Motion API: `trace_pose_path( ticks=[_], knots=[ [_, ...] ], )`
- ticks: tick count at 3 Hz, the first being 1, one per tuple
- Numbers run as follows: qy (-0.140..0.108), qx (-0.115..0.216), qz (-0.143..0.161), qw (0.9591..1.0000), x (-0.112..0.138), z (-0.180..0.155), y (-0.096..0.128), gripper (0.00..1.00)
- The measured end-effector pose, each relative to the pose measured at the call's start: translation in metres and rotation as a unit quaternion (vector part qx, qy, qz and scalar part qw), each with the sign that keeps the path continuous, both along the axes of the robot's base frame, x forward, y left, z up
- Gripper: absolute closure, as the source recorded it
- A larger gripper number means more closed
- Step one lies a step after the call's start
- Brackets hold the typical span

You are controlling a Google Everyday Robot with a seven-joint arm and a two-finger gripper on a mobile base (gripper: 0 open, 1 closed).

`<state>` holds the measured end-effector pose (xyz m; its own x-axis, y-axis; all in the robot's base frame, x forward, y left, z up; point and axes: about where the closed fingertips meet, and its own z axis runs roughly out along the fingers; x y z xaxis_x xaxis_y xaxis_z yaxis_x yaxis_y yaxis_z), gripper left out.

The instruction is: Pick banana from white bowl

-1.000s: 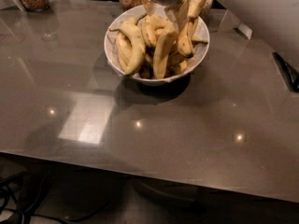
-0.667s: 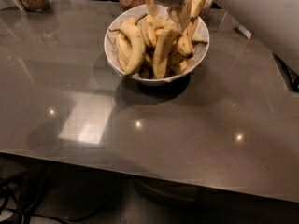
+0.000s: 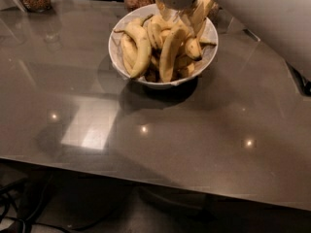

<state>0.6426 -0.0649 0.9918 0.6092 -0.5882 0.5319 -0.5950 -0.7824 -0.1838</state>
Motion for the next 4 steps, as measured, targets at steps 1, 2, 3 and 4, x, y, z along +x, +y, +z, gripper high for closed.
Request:
trace_pose_path(
  ticks=[1, 2, 3, 4],
  knots=[
    [0.002, -0.003, -0.003, 1.0, 0.0, -0.002, -0.002, 0.61],
    [0.001, -0.009, -0.004, 1.0, -0.002, -0.003, -0.003, 0.84],
    [-0.004, -0.011, -0.001, 0.9999, -0.008, -0.002, -0.001, 1.0],
    [-0.01, 0.009, 0.001, 0.9999, -0.018, 0.009, 0.003, 1.0]
  ],
)
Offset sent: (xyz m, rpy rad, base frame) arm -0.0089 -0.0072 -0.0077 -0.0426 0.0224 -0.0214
